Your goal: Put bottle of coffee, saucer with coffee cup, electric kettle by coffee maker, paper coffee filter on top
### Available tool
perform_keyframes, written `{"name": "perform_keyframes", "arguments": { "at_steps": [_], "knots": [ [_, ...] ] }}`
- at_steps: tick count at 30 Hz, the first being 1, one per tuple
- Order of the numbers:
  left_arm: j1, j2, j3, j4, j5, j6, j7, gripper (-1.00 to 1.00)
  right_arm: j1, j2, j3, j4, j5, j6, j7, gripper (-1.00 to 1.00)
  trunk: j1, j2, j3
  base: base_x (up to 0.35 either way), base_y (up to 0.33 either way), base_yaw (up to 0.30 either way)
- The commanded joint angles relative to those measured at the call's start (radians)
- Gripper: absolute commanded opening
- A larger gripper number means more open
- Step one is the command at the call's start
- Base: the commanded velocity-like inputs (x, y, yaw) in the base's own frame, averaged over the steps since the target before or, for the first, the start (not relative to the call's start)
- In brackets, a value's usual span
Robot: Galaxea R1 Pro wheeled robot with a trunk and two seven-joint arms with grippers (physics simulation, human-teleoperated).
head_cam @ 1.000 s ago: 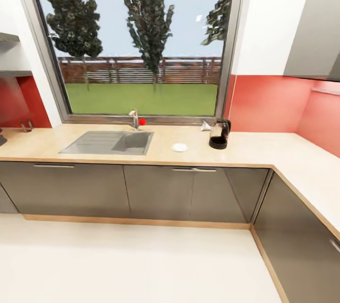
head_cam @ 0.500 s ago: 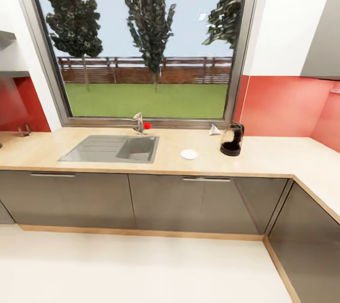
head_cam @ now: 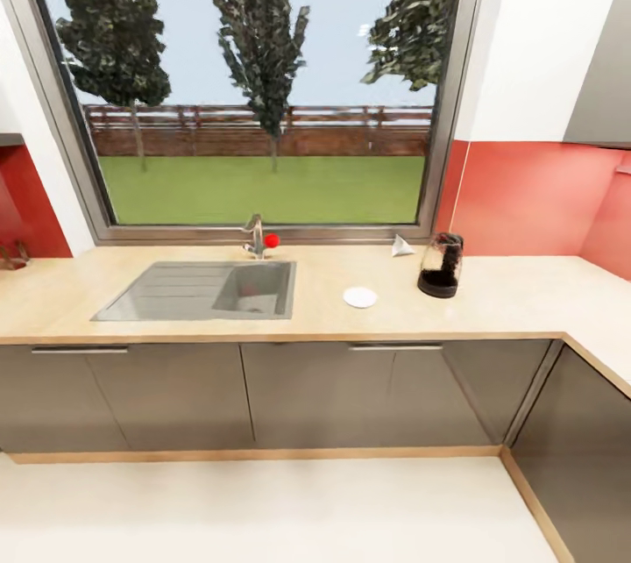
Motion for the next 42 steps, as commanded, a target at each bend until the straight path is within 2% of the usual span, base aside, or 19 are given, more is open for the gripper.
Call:
{"name": "perform_keyframes", "arguments": {
  "at_steps": [1,22,29,37,40,42],
  "knots": [
    [0.001,0.0,0.0,-0.002,0.004,-0.001,0.0,1.0,0.0,0.0,0.0,0.0,0.0,-0.003,0.0,1.0,0.001,-0.002,-0.002,0.238,0.259,-0.005],
    [0.001,0.0,0.0,-0.001,0.004,-0.001,0.0,1.0,0.0,-0.003,0.001,0.0,0.0,-0.003,0.0,1.0,0.001,-0.002,-0.002,0.246,0.248,0.0],
    [0.001,0.0,-0.001,-0.001,0.002,-0.001,0.0,1.0,0.0,-0.005,0.0,0.0,0.0,-0.003,-0.001,1.0,0.001,-0.002,-0.002,0.235,0.006,-0.022],
    [0.002,0.003,0.001,0.005,0.002,0.0,0.003,1.0,0.0,-0.006,0.0,0.0,0.0,-0.003,-0.001,1.0,0.001,-0.002,-0.002,0.021,0.0,-0.22],
    [0.004,0.008,0.0,0.01,0.001,0.002,0.004,1.0,0.0,-0.006,0.0,0.0,0.0,-0.003,0.0,1.0,0.001,-0.002,-0.002,0.002,0.0,-0.258],
    [0.005,0.021,0.0,0.014,0.0,0.004,0.004,1.0,0.0,-0.006,-0.001,-0.002,0.0,-0.003,-0.001,1.0,0.001,-0.002,-0.001,0.001,0.0,-0.243]
  ]
}}
